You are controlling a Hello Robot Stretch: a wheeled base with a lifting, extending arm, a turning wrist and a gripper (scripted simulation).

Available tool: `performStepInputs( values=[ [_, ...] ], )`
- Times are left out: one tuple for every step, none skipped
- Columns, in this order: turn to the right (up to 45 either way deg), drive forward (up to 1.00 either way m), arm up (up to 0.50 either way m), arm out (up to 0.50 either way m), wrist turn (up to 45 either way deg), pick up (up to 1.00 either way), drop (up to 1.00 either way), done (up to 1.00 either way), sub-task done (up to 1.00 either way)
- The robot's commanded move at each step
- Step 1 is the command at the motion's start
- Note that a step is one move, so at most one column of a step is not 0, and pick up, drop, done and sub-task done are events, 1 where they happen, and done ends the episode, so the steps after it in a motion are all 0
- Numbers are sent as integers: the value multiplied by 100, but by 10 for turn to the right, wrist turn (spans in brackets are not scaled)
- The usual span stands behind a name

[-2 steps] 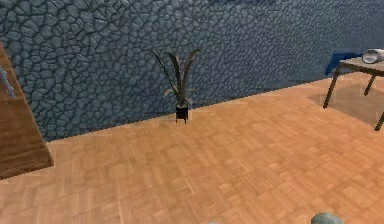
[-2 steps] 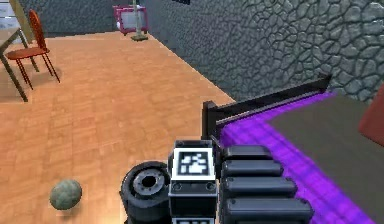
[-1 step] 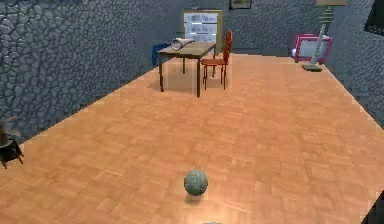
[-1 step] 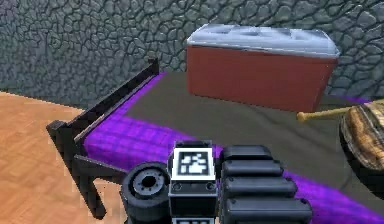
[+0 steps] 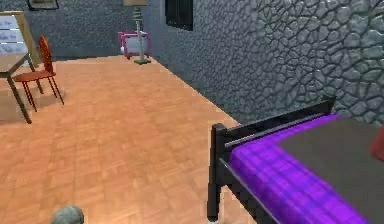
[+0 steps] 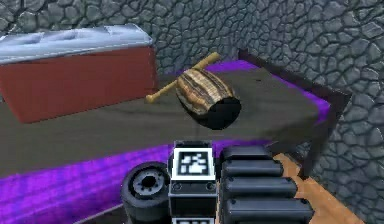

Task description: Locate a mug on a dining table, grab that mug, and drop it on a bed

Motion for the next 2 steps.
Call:
performStepInputs(
  values=[
    [450,0,0,0,0,0,0,0,0],
    [270,0,0,0,0,0,0,0,0]
  ],
)
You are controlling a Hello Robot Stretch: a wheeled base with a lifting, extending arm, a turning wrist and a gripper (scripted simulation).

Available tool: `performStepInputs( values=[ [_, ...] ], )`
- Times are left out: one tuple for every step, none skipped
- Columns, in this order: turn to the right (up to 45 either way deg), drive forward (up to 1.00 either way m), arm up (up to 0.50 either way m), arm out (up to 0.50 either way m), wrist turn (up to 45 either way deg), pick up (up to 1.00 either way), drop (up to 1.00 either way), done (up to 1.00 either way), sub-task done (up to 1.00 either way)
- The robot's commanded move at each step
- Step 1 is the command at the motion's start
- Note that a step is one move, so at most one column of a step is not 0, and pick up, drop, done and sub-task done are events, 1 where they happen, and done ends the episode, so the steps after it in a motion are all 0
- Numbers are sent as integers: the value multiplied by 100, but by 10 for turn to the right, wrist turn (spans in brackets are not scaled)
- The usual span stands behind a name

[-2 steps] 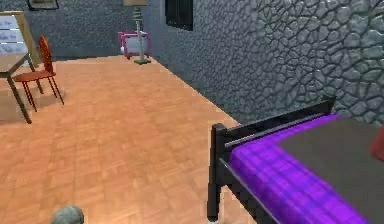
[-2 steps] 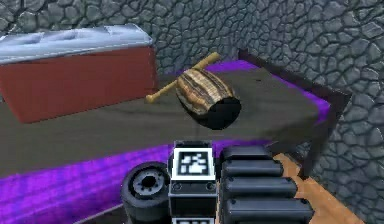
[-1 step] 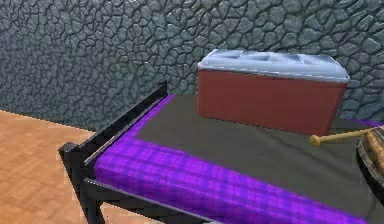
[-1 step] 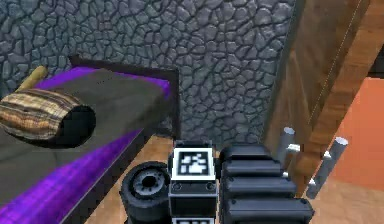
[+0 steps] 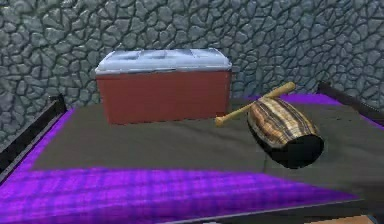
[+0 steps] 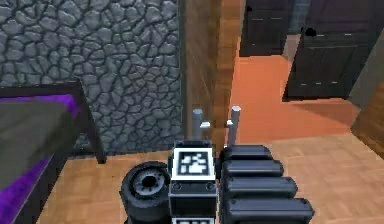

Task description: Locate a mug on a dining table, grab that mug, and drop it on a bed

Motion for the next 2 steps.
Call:
performStepInputs(
  values=[
    [0,30,0,0,0,0,0,0,0],
    [-450,0,0,0,0,0,0,0,0]
  ],
)
